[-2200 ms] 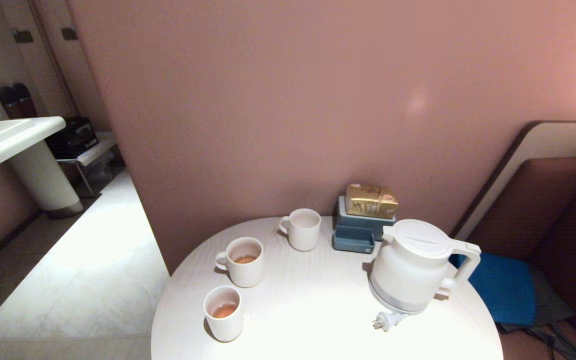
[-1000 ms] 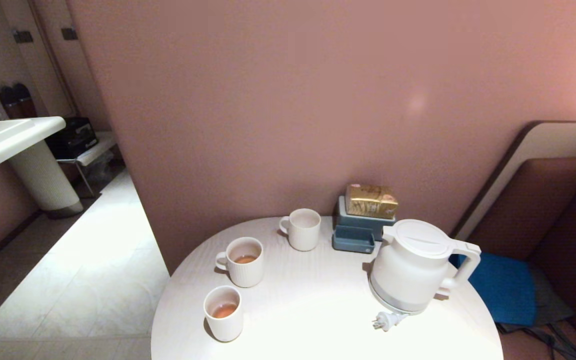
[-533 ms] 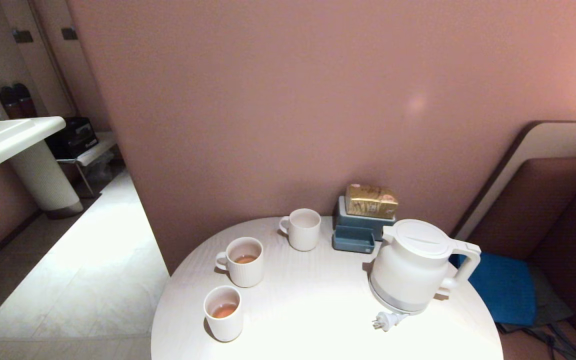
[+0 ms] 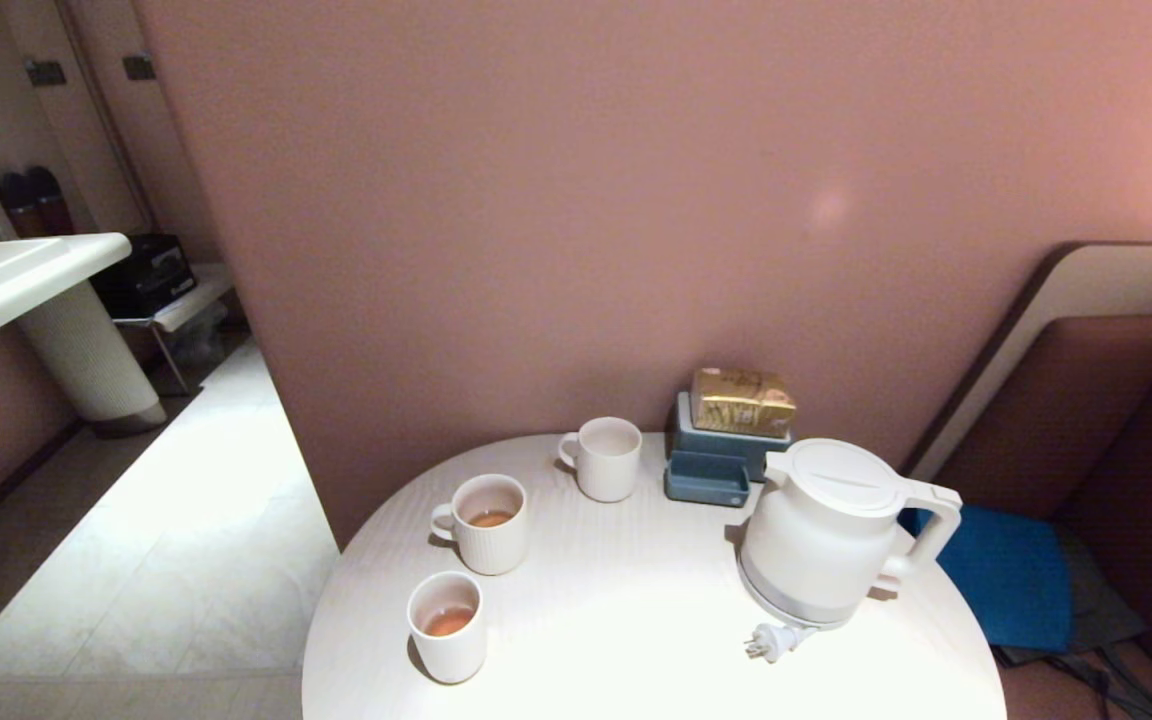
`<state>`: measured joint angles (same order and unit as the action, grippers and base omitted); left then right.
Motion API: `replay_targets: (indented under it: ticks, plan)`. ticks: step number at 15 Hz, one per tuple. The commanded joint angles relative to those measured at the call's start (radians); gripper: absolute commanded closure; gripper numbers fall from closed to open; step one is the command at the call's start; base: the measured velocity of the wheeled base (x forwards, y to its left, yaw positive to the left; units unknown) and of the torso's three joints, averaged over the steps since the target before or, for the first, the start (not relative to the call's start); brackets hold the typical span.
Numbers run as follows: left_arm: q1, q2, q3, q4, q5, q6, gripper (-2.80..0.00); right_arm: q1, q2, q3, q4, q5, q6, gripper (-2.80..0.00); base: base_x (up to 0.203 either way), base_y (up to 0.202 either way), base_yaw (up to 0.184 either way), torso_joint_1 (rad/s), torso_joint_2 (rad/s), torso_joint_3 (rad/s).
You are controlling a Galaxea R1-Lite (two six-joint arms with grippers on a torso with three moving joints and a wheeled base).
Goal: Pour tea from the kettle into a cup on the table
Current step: Pick up the cup
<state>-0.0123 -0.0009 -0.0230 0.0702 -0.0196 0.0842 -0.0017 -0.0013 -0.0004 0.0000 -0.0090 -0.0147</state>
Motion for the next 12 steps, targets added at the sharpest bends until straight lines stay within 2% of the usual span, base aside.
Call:
replay_targets:
  ticks: [1, 5, 12]
  plan:
    - [0.0, 0.002, 0.0, 0.0, 0.0, 0.0, 0.0, 0.0, 0.001, 0.0, 0.0, 0.0, -0.001, 0.0, 0.0, 0.0, 0.0, 0.0, 0.0, 0.0]
    - [0.0, 0.001, -0.002, 0.0, 0.0, 0.001, 0.0, 0.0, 0.001, 0.0, 0.0, 0.0, 0.008, 0.0, 0.0, 0.0, 0.0, -0.023, 0.05, 0.026]
    - [0.0, 0.002, -0.001, 0.0, 0.0, 0.0, 0.0, 0.0, 0.001, 0.0, 0.0, 0.0, 0.007, 0.0, 0.0, 0.0, 0.0, -0.203, 0.42, 0.207]
